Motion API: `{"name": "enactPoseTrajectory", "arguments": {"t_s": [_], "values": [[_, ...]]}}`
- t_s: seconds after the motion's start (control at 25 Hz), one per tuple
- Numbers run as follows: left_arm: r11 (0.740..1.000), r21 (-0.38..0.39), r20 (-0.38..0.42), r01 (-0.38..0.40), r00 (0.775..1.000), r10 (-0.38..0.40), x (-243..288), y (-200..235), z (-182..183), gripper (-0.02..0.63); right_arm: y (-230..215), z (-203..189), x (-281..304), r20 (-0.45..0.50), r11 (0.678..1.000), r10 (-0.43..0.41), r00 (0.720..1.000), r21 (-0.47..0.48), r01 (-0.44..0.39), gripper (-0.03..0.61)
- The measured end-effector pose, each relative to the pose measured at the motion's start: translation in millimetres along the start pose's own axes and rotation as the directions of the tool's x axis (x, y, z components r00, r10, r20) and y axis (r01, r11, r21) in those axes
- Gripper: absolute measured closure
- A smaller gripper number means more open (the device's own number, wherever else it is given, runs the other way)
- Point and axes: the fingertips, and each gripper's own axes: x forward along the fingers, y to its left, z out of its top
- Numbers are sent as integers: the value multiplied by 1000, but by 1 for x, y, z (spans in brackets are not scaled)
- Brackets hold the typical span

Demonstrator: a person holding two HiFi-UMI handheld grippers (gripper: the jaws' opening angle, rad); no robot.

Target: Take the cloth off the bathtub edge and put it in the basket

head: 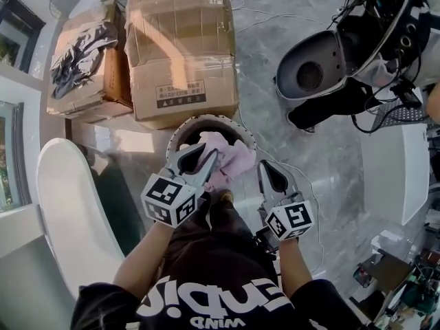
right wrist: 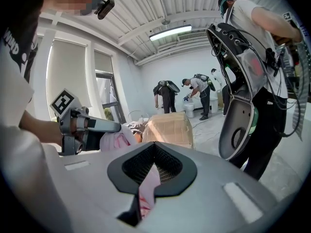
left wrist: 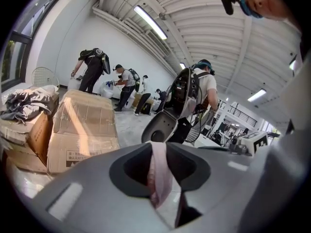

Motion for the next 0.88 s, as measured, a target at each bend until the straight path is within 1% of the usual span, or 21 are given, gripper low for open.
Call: {"name": "enactPoseTrajectory", "arguments": {"t_s": [0.16, 0.48, 0.6, 0.64, 0.76, 0.88], "values": [[1000, -13, -46, -13, 999, 13, 7, 6, -13, 528, -4, -2, 5, -23, 1000, -9, 1000, 5, 9, 572], [1000, 9, -86, -4, 996, 5, 9, -2, -44, 523, 3, -14, 4, -26, 1000, 0, 1000, 12, 0, 572], [1000, 7, -128, 9, 992, -8, 11, -1, -59, 514, 8, -19, 6, -37, 1000, 7, 999, 13, -6, 572], [1000, 12, -140, 10, 990, -8, 12, 1, -65, 514, 10, -22, 6, -42, 1000, 10, 999, 13, -9, 572], [999, 44, -144, 0, 990, 6, 12, 8, -75, 511, 14, -29, 9, -53, 1000, 18, 998, 12, -17, 572], [999, 52, -167, 1, 986, 8, 13, 12, -85, 511, 17, -35, 12, -66, 1000, 25, 997, 16, -24, 572]]}}
